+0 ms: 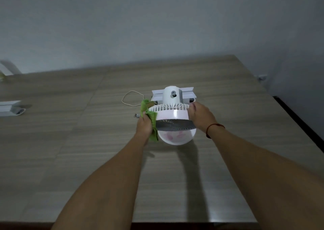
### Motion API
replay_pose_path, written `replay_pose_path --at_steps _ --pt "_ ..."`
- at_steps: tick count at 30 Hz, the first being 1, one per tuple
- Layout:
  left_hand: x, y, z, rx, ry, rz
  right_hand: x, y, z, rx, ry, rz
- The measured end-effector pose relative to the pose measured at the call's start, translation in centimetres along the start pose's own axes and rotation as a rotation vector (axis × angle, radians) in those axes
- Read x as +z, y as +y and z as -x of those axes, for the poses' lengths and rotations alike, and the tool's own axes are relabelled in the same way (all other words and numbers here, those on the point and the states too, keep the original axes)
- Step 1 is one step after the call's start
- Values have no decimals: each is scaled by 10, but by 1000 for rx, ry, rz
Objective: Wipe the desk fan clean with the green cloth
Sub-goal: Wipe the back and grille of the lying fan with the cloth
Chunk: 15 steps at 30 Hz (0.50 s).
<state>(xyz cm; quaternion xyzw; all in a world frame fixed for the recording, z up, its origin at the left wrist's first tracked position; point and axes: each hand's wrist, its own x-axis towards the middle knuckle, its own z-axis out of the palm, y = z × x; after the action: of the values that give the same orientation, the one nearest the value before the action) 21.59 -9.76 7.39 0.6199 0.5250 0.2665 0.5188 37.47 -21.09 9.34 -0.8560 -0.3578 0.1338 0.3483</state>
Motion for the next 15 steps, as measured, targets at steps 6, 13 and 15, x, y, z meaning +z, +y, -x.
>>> replay_pose_path --at_steps 6,13,15 --pt "6 16 17 259 141 -99 -9 -21 -5 -180 52 66" --pt "33 30 34 704 41 -312 7 -29 -15 -201 -119 192" --pt "33 21 32 747 57 -394 3 -29 -17 -192 -142 195"
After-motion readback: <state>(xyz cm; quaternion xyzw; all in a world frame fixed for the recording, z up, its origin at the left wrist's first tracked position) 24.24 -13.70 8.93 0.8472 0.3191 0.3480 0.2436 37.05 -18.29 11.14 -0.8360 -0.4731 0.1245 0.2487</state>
